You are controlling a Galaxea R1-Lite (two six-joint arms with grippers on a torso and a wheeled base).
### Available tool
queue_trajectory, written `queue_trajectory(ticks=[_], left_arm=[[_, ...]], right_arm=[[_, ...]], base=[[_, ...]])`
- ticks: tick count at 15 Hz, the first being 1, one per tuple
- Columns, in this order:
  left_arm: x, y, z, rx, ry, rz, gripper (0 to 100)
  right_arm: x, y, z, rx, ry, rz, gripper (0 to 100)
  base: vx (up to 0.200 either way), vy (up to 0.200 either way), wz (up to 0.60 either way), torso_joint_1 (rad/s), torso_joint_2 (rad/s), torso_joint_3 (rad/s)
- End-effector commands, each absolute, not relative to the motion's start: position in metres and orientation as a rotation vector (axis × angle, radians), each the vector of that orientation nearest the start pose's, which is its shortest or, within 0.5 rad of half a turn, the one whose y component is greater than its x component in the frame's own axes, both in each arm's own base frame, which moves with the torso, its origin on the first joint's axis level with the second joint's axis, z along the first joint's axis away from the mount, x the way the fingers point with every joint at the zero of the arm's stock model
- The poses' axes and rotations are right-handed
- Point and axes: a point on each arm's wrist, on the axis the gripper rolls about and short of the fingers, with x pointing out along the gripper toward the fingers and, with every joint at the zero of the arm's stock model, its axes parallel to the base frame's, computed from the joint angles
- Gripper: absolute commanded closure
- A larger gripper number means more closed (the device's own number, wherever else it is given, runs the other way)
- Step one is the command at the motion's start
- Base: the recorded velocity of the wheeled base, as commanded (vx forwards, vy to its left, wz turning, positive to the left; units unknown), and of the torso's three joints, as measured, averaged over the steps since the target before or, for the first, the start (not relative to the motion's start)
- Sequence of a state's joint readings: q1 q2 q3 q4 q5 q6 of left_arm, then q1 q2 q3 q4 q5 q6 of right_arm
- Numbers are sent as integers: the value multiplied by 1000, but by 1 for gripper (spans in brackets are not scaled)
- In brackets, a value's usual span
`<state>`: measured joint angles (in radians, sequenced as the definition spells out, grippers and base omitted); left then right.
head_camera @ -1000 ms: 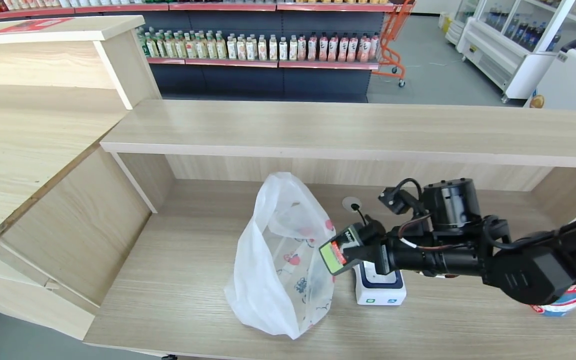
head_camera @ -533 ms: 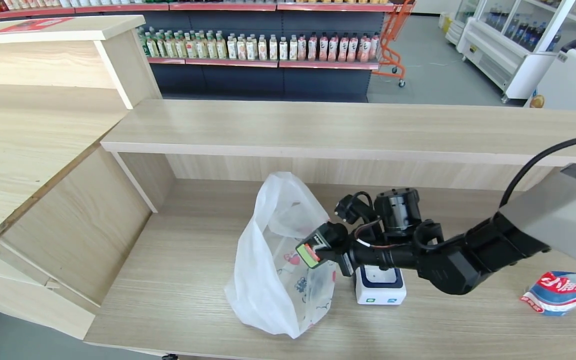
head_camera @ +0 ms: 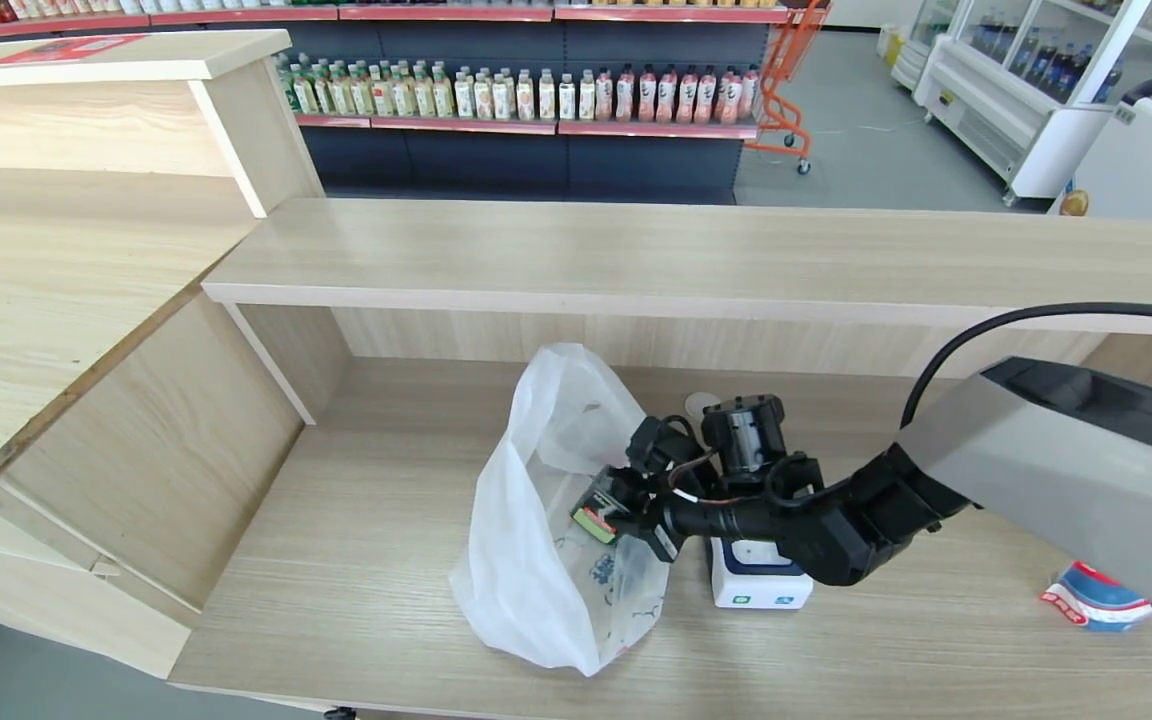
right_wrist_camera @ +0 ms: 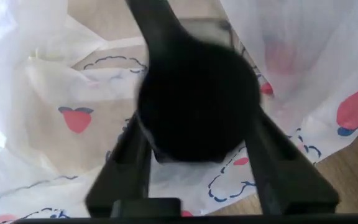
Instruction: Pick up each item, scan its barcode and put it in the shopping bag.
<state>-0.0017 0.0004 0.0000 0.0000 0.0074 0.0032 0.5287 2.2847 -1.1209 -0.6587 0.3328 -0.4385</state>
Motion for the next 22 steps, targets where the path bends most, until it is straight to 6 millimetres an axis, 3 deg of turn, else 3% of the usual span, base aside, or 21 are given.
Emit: queue_trajectory(ticks=[1,3,7,9,10,12,14,17,22], left_arm=[[-23,0,75,3,0,6,0],[-23,0,75,3,0,6,0],[-23,0,75,3,0,6,0],[-23,0,75,3,0,6,0],[-23,0,75,3,0,6,0],[-23,0,75,3,0,6,0],[-23,0,75,3,0,6,0],[-23,0,75,3,0,6,0],[-23,0,75,3,0,6,0]], right_arm=[[365,222,45,-439,332,942,0],[359,219,54,-340,374,920,0],[335,196,121,267,536,766,0],[320,180,145,379,561,725,0],[308,162,157,408,559,694,0],[265,107,189,443,519,618,0],[229,66,214,469,515,509,0],[199,37,225,495,499,415,0],[175,32,226,498,486,408,0]], base=[[0,0,0,0,0,0],[0,0,0,0,0,0],[0,0,0,0,0,0],[0,0,0,0,0,0],[0,0,0,0,0,0],[0,0,0,0,0,0],[0,0,0,0,0,0],[0,0,0,0,0,0],[0,0,0,0,0,0]])
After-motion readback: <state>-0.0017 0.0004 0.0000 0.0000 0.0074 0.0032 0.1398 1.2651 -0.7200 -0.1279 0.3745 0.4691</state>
